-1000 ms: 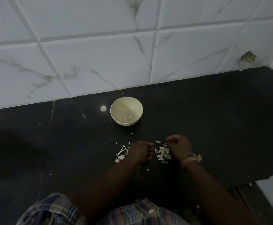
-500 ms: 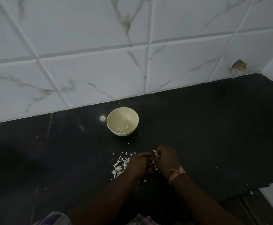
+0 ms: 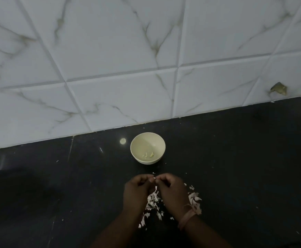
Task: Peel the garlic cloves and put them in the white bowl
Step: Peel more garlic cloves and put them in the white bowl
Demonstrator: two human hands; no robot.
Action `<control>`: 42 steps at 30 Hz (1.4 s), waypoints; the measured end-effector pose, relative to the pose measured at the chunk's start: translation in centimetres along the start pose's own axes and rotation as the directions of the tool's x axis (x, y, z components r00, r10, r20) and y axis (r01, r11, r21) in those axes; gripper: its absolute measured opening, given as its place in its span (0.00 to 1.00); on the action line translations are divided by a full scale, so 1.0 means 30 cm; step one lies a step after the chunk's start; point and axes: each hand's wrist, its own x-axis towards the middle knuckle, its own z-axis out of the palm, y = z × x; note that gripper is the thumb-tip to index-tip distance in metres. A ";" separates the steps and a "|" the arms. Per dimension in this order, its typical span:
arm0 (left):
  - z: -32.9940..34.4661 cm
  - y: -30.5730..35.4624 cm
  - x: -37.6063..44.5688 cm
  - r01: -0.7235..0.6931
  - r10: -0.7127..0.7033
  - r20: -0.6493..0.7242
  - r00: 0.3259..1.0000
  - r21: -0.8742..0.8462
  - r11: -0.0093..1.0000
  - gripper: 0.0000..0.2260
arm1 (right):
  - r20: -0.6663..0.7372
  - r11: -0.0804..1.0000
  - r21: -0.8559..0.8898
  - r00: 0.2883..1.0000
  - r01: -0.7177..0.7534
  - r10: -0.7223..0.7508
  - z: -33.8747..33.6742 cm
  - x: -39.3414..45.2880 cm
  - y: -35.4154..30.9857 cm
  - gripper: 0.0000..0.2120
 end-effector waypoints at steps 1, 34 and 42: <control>-0.012 0.010 -0.003 -0.045 0.046 -0.020 0.999 0.040 0.998 0.05 | -0.012 1.000 -0.010 1.000 0.016 -0.016 0.014 -0.002 -0.012 0.07; -0.053 0.211 0.027 -0.362 0.372 -0.006 0.928 0.212 0.908 0.11 | -0.084 0.965 -0.141 0.969 0.220 -0.233 -0.019 0.082 -0.224 0.03; -0.039 0.224 0.045 -0.365 0.378 -0.002 0.926 0.257 0.895 0.14 | -0.098 0.962 -0.150 0.965 0.229 -0.245 -0.023 0.092 -0.223 0.05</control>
